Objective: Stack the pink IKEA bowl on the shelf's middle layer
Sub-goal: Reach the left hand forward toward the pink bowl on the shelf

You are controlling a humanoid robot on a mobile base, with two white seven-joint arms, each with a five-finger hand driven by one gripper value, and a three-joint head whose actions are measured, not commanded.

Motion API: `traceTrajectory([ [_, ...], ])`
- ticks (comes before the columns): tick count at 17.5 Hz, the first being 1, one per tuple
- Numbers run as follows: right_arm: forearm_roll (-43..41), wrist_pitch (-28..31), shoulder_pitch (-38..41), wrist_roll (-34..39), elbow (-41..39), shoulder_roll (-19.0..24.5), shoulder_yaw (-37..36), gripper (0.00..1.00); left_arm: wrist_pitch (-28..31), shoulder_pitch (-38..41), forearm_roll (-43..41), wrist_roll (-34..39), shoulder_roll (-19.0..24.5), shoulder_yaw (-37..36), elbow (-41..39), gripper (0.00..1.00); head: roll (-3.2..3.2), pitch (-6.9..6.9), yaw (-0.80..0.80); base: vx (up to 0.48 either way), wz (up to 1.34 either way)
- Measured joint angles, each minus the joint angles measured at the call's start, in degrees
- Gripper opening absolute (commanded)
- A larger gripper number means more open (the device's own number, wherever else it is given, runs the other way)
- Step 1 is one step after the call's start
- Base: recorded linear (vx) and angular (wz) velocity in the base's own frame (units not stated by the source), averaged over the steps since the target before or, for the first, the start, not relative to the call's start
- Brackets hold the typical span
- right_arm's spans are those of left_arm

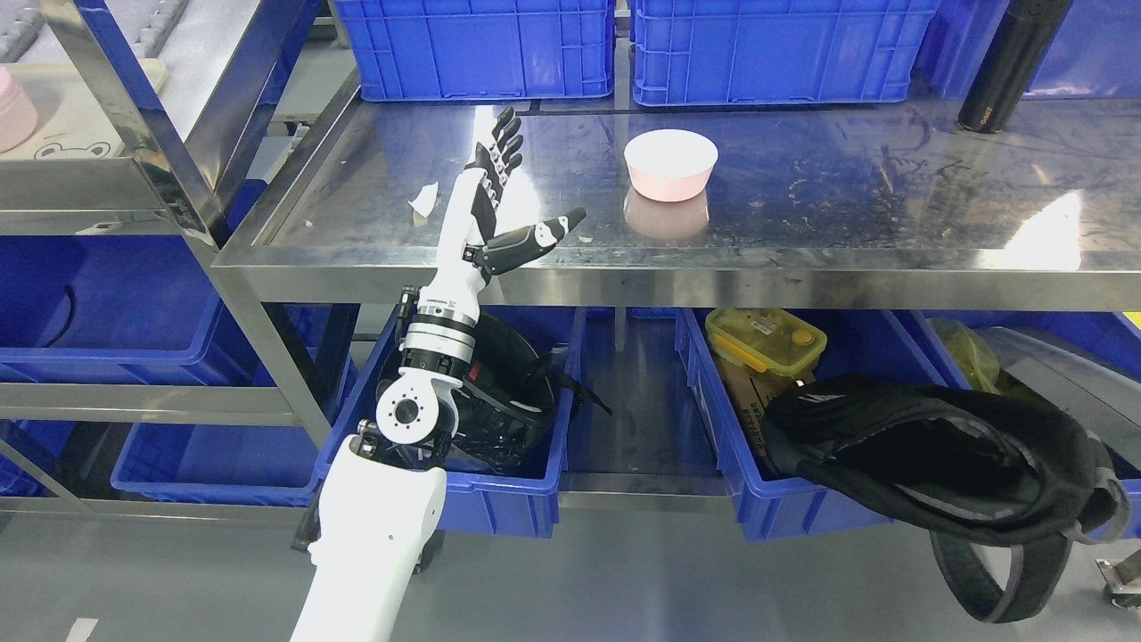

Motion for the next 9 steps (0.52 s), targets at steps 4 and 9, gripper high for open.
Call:
traceTrajectory([
  [4, 0.0, 0.0, 0.0, 0.0, 0.0, 0.0, 0.0, 1.00, -0.2, -1.0, -0.1, -0.3, 0.0, 0.5, 0.0, 1.00, 0.00, 0.00, 0.00, 0.000, 0.00],
  [9, 0.0, 0.0, 0.0, 0.0, 0.0, 0.0, 0.0, 1.00, 3.6, -8.1, -11.9, -11.2, 1.3, 0.7, 1.2, 1.00, 0.00, 0.00, 0.00, 0.000, 0.00],
])
